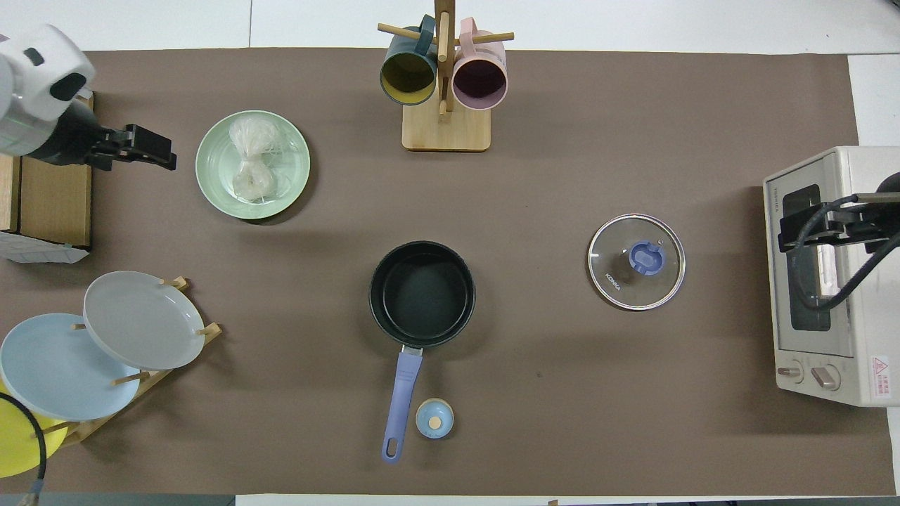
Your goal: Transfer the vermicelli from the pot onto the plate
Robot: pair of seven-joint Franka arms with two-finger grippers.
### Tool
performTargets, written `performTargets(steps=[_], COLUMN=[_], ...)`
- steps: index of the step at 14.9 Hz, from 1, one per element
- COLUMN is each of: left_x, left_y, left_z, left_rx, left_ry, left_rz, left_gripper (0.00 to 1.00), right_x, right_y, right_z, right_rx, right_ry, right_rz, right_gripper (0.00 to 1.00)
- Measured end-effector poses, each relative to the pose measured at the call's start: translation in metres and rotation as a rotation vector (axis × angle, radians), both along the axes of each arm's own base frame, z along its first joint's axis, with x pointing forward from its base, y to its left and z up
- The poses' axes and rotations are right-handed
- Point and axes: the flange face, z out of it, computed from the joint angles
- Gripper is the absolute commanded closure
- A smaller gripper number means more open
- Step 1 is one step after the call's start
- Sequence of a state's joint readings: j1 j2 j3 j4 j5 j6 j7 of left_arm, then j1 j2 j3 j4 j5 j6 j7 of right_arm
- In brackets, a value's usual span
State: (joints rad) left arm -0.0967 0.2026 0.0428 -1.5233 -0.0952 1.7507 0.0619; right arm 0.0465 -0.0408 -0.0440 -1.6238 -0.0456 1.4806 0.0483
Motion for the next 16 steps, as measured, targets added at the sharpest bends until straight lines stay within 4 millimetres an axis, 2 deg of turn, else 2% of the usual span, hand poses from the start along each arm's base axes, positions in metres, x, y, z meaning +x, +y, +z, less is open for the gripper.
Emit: performTargets(steps=[3, 5, 7, 10, 13, 16], left_x=[-0.037, -0.054, -0.067, -0.082, -0.087, -0.091], left_y=[0.008, 0.011, 0.016, 0.017, 0.004, -0.006], left_z=[0.056, 0.075, 0.08, 0.07, 0.066, 0.081], left_rx=[0.036, 0.039, 0.04, 0.041, 0.067, 0.091], left_ry=[-0.006, 0.003, 0.023, 0.056, 0.067, 0.084], left_rz=[0.008, 0.02, 0.038, 0.073, 0.085, 0.073], left_gripper=[0.0, 0.0, 0.0, 0.0, 0.0, 0.0], right_x=[0.001, 0.001, 0.002, 0.002, 0.002, 0.002], right_y=[-0.003, -0.011, -0.017, -0.025, -0.027, -0.025], right_z=[0.0, -0.001, -0.001, -0.001, -0.001, 0.0], right_rx=[0.0, 0.0, 0.0, 0.007, 0.009, 0.009], right_ry=[-0.003, -0.004, -0.009, -0.009, -0.01, -0.011], right_rz=[-0.005, -0.02, -0.032, -0.049, -0.052, -0.049], right_gripper=[0.0, 0.0, 0.0, 0.0, 0.0, 0.0])
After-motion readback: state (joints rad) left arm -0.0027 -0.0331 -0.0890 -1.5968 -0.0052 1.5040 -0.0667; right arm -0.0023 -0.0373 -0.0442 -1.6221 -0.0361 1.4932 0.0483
